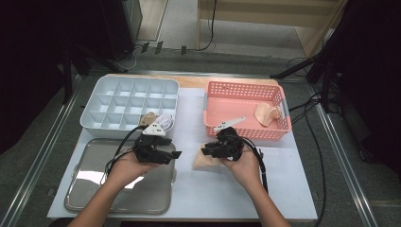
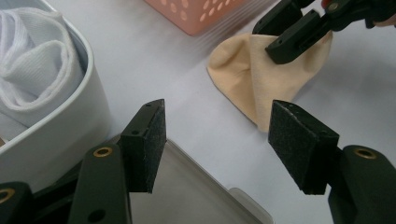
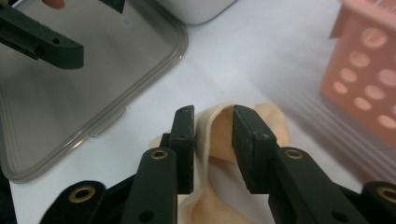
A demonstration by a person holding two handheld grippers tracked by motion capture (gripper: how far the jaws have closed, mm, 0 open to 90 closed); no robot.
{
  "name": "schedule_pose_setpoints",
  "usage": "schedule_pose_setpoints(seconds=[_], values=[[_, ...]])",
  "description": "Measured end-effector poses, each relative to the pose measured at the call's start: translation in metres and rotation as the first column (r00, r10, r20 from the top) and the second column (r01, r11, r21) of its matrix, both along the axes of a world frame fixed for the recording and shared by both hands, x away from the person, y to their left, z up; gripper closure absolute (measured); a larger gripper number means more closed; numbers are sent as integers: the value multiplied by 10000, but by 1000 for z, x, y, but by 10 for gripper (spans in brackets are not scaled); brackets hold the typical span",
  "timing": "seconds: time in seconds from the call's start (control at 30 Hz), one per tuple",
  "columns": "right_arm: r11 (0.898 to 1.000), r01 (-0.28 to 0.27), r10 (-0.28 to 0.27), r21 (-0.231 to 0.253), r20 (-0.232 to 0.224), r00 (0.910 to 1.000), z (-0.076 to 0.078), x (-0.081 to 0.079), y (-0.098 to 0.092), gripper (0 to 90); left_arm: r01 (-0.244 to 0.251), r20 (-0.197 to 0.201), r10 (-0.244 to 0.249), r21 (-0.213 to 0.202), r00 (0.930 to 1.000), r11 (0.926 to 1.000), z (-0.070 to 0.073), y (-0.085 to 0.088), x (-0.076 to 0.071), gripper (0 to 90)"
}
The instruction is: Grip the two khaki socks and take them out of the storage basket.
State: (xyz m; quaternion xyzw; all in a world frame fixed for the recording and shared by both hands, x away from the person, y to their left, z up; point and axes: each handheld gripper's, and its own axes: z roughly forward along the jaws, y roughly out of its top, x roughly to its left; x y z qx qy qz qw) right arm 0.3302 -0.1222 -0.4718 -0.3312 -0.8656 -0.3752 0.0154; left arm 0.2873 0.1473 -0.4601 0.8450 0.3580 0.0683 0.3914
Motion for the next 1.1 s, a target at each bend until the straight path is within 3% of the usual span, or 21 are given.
schedule_pose_setpoints(seconds=[0.47, 0.97, 1.1], values=[[9976, 544, -560, 431, 382, 9977, 25, 6, -25, 687, 24, -44, -24, 15, 10000, 10000, -1, -1, 0, 381], [9942, 1017, -1034, 362, 509, 9933, 35, 27, -45, 685, 44, -25, -44, -76, 10000, 10000, 1, -1, -1, 381], [9915, 1183, -1208, 535, 454, 9916, 39, 34, -51, 684, 41, -45, -41, -79, 10000, 10000, 1, -2, -1, 381]])
